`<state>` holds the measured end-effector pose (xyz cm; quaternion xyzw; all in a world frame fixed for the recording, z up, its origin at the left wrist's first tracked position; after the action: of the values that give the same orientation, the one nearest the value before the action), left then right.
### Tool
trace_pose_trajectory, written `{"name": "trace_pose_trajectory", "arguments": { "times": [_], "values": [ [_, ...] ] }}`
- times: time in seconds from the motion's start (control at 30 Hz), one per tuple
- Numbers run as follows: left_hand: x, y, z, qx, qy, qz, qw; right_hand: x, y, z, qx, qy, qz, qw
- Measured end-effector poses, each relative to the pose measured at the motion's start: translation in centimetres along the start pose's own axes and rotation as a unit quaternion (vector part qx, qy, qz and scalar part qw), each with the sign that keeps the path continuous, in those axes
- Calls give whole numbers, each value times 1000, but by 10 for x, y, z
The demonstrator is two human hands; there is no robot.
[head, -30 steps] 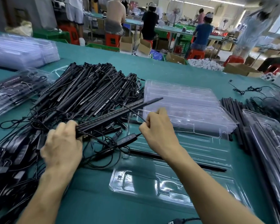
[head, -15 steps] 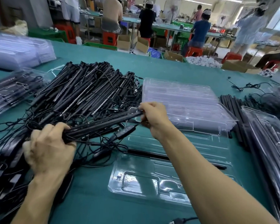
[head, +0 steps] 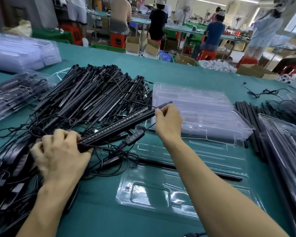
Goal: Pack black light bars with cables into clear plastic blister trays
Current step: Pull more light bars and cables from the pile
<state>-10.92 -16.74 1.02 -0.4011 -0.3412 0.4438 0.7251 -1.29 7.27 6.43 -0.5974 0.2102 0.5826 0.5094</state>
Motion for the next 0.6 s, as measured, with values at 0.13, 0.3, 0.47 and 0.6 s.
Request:
{"name": "trace_pose_trajectory", "arguments": {
  "times": [0.13, 0.3, 0.47, 0.6],
  "values": [
    [5, 2, 0, -14, 72, -24, 997, -11, 7, 0, 27, -1, 46, 999],
    [0, -1, -2, -11, 103, -56, 993, -6, 7, 4, 22, 12, 69, 997],
    [0, -6, -5, 3, 59, -96, 994, 0, 5, 2, 16, 44, 145, 988],
    [-6, -5, -3, -71, -21, -110, 991, -4, 8, 9, 55, 117, 247, 960]
  ]
}}
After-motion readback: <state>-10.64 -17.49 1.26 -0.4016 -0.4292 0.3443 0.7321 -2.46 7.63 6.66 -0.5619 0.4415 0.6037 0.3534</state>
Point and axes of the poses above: each hand's wrist, its own z-axis towards the middle knuckle, its own y-axis out of the palm, x = y × z, the point moved 2 cm from there along z, towards the middle knuckle, and after that the axes turned 4 degrees about z, right-handed, at the moved point
